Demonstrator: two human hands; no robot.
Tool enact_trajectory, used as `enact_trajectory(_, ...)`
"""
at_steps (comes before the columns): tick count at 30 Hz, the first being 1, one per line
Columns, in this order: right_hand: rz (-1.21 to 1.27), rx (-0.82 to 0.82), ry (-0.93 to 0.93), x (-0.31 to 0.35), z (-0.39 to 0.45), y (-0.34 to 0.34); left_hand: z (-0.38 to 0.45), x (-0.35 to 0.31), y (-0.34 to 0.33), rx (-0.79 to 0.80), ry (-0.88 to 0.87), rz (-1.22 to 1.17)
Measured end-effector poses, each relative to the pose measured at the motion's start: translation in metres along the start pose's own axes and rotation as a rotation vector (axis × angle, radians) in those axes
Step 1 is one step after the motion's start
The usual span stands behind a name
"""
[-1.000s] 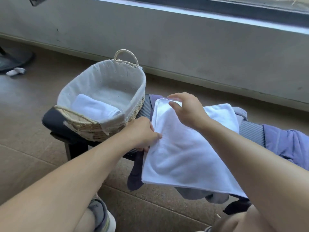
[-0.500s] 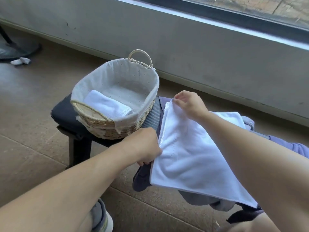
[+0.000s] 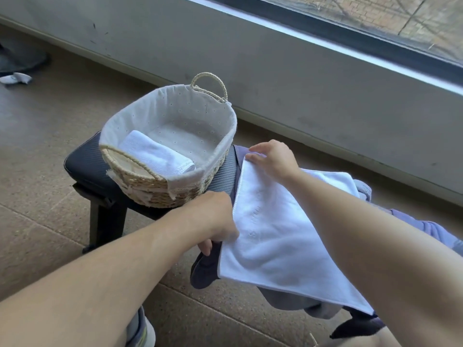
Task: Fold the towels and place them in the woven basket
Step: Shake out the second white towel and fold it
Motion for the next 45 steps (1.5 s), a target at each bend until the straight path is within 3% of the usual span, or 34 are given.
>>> enact_trajectory(4,0.048,-0.115,0.033,-0.022,-0.021,0.044,0.007,-0.009,0.009,-0.055,0.001,0.043)
enact_trajectory(9,0.125,-0.182,-0.316,-0.103,-0.058,0.116,0.03,-0.015,0.008,-0.132,-0.004,0.06)
enact_trajectory(16,0.352,0.026,-0.675,-0.176,-0.104,0.118,0.052,-0.006,0.005,-0.229,0.015,-0.007)
enact_trajectory(22,0.463,0.188,-0.772,-0.193,-0.115,0.1,0.063,-0.002,0.004,-0.323,0.021,-0.045)
enact_trajectory(37,0.527,0.153,-0.633,-0.176,-0.116,0.105,0.074,0.007,0.006,-0.357,-0.043,-0.172)
enact_trajectory(45,0.632,0.186,-0.423,-0.131,-0.118,0.108,0.069,0.001,0.006,-0.401,-0.073,-0.299)
Point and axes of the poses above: each hand's wrist, its own z-axis towards the middle knuckle, its own y-axis out of the back of the hand, x = y × z, the point moved 3 cm from there along z, towards the middle knuckle, and after that the axes turned 15 degrees about -y, right-handed, at the moved point
